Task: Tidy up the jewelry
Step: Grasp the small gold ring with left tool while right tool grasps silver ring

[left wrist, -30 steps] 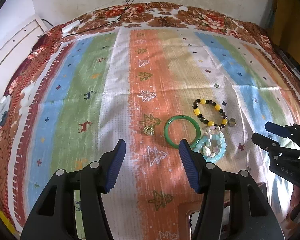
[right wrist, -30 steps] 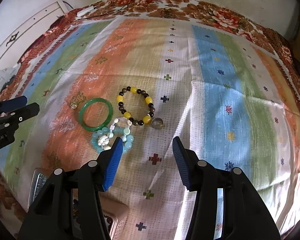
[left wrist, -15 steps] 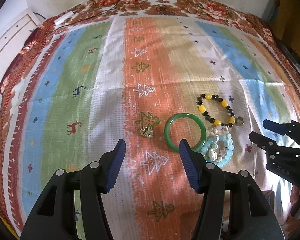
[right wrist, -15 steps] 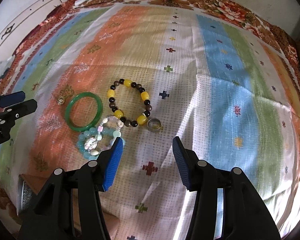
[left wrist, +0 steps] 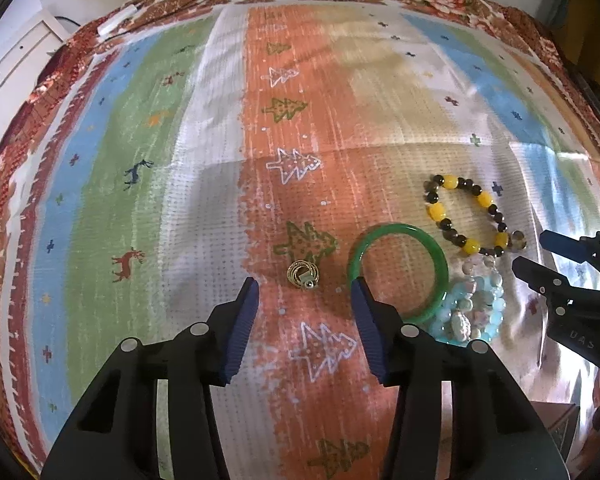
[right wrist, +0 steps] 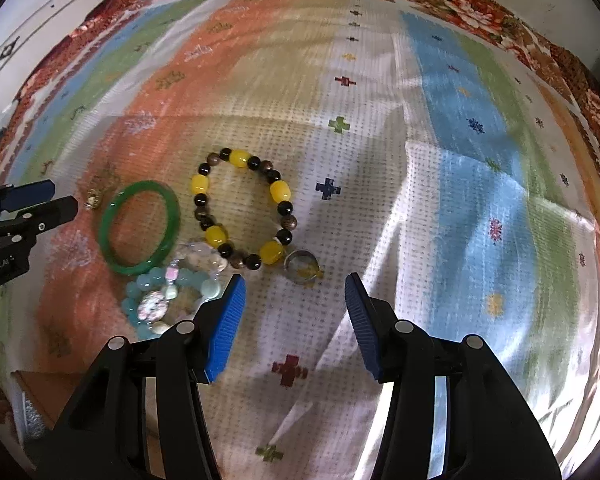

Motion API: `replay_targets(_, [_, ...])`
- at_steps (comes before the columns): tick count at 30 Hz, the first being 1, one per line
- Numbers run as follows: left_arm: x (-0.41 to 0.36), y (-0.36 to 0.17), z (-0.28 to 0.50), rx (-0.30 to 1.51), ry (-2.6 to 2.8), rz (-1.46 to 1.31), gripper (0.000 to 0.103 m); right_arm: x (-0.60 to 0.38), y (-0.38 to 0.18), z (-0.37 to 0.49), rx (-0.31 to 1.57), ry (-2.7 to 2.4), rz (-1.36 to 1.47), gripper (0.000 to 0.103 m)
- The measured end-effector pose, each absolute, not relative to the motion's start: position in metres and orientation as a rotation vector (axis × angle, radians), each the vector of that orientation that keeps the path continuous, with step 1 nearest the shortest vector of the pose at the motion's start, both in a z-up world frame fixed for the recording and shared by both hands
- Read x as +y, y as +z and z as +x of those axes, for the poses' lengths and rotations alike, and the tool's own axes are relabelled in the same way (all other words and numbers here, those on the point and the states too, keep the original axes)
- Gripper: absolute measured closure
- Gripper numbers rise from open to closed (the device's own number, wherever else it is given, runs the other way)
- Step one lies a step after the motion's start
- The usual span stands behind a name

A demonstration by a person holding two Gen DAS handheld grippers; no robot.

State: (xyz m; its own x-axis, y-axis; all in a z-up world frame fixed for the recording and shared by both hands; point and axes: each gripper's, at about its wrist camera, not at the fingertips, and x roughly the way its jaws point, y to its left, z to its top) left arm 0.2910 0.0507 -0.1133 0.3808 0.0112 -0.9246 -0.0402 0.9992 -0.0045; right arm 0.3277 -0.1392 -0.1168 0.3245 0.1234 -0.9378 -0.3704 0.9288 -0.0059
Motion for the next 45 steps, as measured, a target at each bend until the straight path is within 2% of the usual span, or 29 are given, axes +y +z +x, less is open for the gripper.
replay_targets(3, [0.052,-0.119,0.296,1.19,0.033,-0.028,0.056,-0.138,-0.123,0.333,1.213,0.327,-0.237,0.052])
replay_targets(5, [0.052,-0.122,0.299,1.197,0.025,-0.032,0.06,-0.138,-0.125,0.334,1.214,0.327,-0.242,0.052])
replay_targets(14, [0.054,-0.134,0.307,1.216,0.033,-0.032,0.061,-0.133,-0.128,0.339,1.216,0.329,-0.253,0.052])
replay_targets(21, [0.054,-0.141,0.308,1.224,0.037,-0.016,0.065,-0.131,-0.131,0.342,1.219,0.334,-0.265,0.052])
replay_targets(27, [0.053,-0.142,0.309,1.22,0.041,-0.005,0.072,-0.132,-0.131,0.341,1.217,0.337,-0.264,0.052])
replay_targets(31, [0.052,-0.144,0.309,1.222,0.038,0.013,0.083,-0.132,-0.131,0.341,1.215,0.337,-0.272,0.052])
replay_targets(32, [0.051,-0.144,0.309,1.223,0.036,0.018,0.087,-0.132,-0.131,0.341,1.214,0.338,-0.272,0.054])
replay_targets(36, [0.052,-0.145,0.308,1.224,0.028,0.019,0.087,-0.133,-0.13,0.34,1.22,0.355,-0.257,0.083])
replay_targets(45, [0.053,-0.141,0.308,1.228,0.012,-0.01,0.087,-0.135,-0.126,0.338,1.221,0.372,-0.242,0.083])
